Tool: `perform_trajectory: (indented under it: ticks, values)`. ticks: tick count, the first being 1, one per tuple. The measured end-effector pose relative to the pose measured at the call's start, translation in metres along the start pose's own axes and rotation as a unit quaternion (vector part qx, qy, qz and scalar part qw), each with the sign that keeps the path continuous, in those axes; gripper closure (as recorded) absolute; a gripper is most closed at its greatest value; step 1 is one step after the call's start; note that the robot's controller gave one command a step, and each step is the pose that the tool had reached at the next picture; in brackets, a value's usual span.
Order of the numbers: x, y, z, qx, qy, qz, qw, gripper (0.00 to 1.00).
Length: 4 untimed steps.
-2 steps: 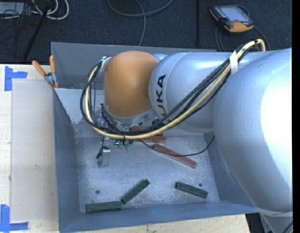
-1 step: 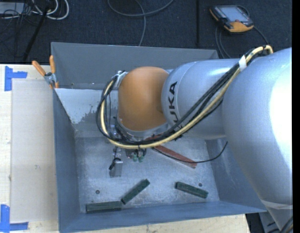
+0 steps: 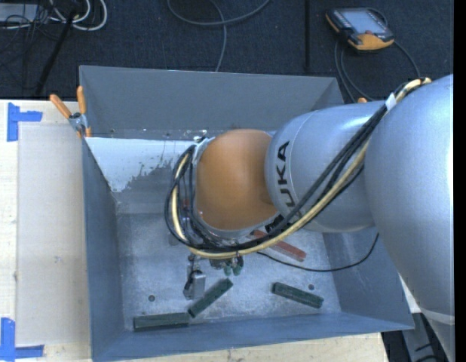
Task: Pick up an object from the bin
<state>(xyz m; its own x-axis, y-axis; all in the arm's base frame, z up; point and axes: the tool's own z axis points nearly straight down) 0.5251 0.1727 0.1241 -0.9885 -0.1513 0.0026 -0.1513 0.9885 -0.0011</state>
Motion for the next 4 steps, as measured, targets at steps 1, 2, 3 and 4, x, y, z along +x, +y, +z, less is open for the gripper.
perform_trajectory:
  ticks: [1,2,3,4]
  values:
    - [0.033,-0.023,0.001,-0.001,-0.0002,-0.027,0.9996,0.0]
    - [0.021,-0.045,0.037,-0.001,-0.0003,-0.147,0.9891,1.0]
    - [0.021,-0.045,0.037,-0.001,-0.0003,-0.147,0.9892,1.0]
    - [0.025,-0.03,-0.005,-0.001,0.0037,-0.158,0.9875,1.0]
